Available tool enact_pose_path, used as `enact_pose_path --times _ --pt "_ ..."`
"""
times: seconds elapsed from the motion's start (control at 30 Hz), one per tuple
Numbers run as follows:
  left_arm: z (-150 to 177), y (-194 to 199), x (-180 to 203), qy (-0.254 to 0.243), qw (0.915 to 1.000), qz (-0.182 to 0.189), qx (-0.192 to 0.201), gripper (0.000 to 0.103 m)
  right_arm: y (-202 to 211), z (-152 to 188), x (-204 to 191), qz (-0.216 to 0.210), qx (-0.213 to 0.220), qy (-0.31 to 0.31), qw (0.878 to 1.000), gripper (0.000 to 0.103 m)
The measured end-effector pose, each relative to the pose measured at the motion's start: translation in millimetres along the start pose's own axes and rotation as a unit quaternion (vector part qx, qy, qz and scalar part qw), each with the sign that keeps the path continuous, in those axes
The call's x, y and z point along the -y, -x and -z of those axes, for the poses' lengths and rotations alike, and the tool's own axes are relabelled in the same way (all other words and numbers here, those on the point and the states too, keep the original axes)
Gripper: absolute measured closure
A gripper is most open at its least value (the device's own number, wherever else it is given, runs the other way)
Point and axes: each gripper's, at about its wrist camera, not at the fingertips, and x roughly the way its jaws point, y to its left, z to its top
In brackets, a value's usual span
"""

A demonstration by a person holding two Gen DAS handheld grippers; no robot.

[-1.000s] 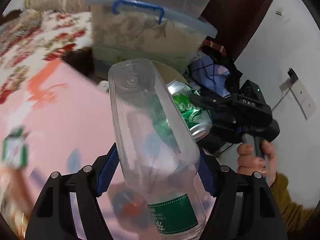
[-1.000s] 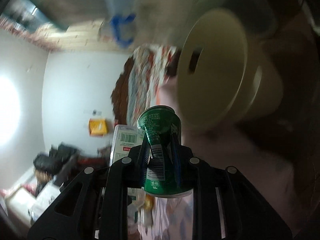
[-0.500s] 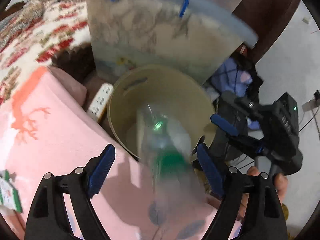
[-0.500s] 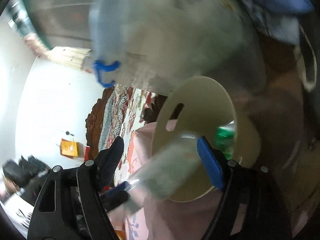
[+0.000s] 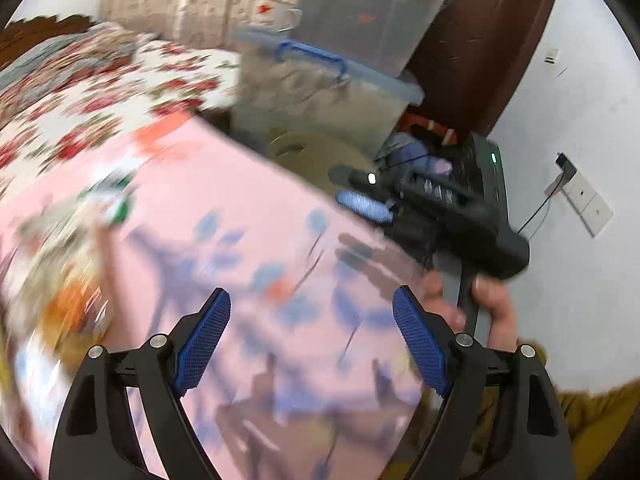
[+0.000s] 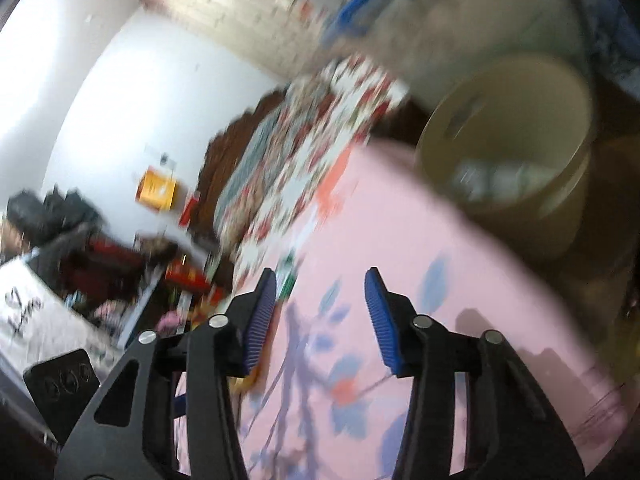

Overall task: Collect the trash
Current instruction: 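Grasp the red snack wrapper with the left tool while the right tool grasps crumpled tissue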

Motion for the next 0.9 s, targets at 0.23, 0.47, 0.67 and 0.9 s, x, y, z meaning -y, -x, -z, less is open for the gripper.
enact_pose_path --times 0.23,0.47,0.67,0.9 --pt "93 95 -87 0.123 0.9876 -0.093 0.027 0.024 -48 68 -56 -0.006 -0.077 0.056 0.995 0.056" --pt "158 177 -172 0.236 0.9362 -0.251 0.067 0.024 -92 145 -135 -0.008 -0.155 0.169 0.973 0.055" --pt "188 185 -230 0.314 0.9151 -0.246 0.057 0.023 -121 200 -211 -0.015 -0.191 0.298 0.935 0.054" --pt "193 174 -233 0.310 0.9171 -0.241 0.070 0.037 -172 230 -258 0.011 -0.208 0.378 0.902 0.055"
